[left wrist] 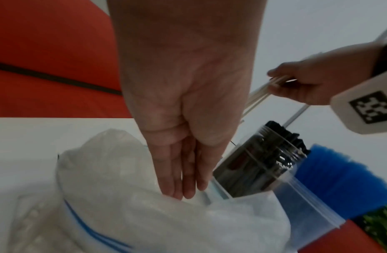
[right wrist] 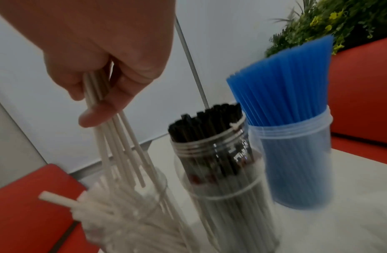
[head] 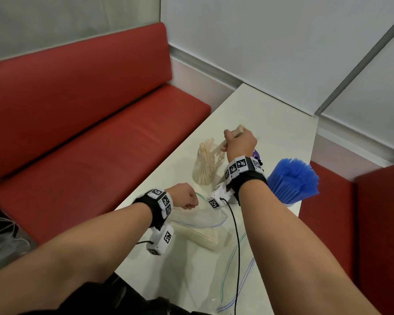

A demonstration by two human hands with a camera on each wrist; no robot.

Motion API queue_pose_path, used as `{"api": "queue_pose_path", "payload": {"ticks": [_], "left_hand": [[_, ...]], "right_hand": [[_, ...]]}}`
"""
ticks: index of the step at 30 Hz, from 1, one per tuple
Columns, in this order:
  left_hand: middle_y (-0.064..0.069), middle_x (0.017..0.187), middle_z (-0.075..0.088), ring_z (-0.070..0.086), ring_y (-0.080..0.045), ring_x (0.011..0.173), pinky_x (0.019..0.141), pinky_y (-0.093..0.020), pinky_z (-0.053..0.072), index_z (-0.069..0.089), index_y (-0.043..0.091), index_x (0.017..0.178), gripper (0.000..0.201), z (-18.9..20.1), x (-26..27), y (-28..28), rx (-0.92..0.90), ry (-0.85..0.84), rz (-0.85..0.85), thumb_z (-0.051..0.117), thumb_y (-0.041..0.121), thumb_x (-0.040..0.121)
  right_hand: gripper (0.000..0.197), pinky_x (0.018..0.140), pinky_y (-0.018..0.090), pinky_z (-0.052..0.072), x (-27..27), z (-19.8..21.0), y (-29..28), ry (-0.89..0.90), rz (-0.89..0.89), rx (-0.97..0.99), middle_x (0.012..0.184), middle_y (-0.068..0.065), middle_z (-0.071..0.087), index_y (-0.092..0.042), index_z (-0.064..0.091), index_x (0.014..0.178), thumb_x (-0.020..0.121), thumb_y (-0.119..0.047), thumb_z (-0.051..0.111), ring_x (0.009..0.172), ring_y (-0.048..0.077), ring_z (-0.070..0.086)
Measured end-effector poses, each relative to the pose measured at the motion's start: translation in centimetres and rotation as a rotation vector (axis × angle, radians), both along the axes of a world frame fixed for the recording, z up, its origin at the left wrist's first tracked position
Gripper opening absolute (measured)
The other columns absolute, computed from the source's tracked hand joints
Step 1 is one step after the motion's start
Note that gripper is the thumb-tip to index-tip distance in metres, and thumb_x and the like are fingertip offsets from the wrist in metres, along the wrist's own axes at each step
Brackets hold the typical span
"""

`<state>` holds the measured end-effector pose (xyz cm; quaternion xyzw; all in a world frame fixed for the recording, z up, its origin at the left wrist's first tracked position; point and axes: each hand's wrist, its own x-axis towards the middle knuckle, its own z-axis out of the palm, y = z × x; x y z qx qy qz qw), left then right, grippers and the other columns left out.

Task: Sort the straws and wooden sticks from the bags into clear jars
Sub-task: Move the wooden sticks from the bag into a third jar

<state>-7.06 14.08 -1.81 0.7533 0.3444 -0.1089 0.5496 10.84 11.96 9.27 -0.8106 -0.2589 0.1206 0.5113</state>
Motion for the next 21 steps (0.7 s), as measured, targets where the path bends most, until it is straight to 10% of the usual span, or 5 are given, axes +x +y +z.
{"api": "queue_pose_path", "payload": {"ticks": [7, 12, 21], "left_hand": [[-0.006, 0.131, 0.06, 0.054, -0.023, 0.121, 0.1, -0.026, 0.038, 0.063, 0.012, 0.127, 0.036, -2.0, 0.2, -1.1, 0.497, 0.146, -0.388, 0.056, 0.01, 0.092], [-0.012, 0.126, 0.054, 0.05, -0.033, 0.119, 0.095, -0.041, 0.046, 0.058, 0.009, 0.123, 0.03, -3.8, 0.2, -1.9, 0.777, 0.273, -0.575, 0.053, 0.013, 0.094], [-0.014, 0.118, 0.06, 0.058, -0.03, 0.108, 0.09, -0.037, 0.049, 0.063, 0.006, 0.112, 0.029, -4.3, -0.1, -1.7, 0.735, 0.283, -0.517, 0.059, 0.024, 0.089]], "right_hand": [[0.022, 0.042, 0.021, 0.048, 0.7, -3.3, 0.2, 0.18, 0.004, -0.076, 0.087, 0.017, 0.071, -0.007, 0.055, 0.085, 0.087, -0.018, 0.075, 0.049, 0.017, 0.069], [0.052, 0.081, 0.042, 0.062, 0.4, -3.2, -0.4, 0.301, 0.143, 0.012, 0.113, 0.02, 0.064, -0.006, 0.055, 0.128, 0.084, -0.015, 0.08, 0.071, 0.03, 0.073], [0.046, 0.066, 0.037, 0.061, -0.5, -2.8, -2.3, 0.151, 0.101, 0.041, 0.121, 0.006, 0.062, -0.015, 0.044, 0.149, 0.103, -0.016, 0.05, 0.066, 0.023, 0.07]]}}
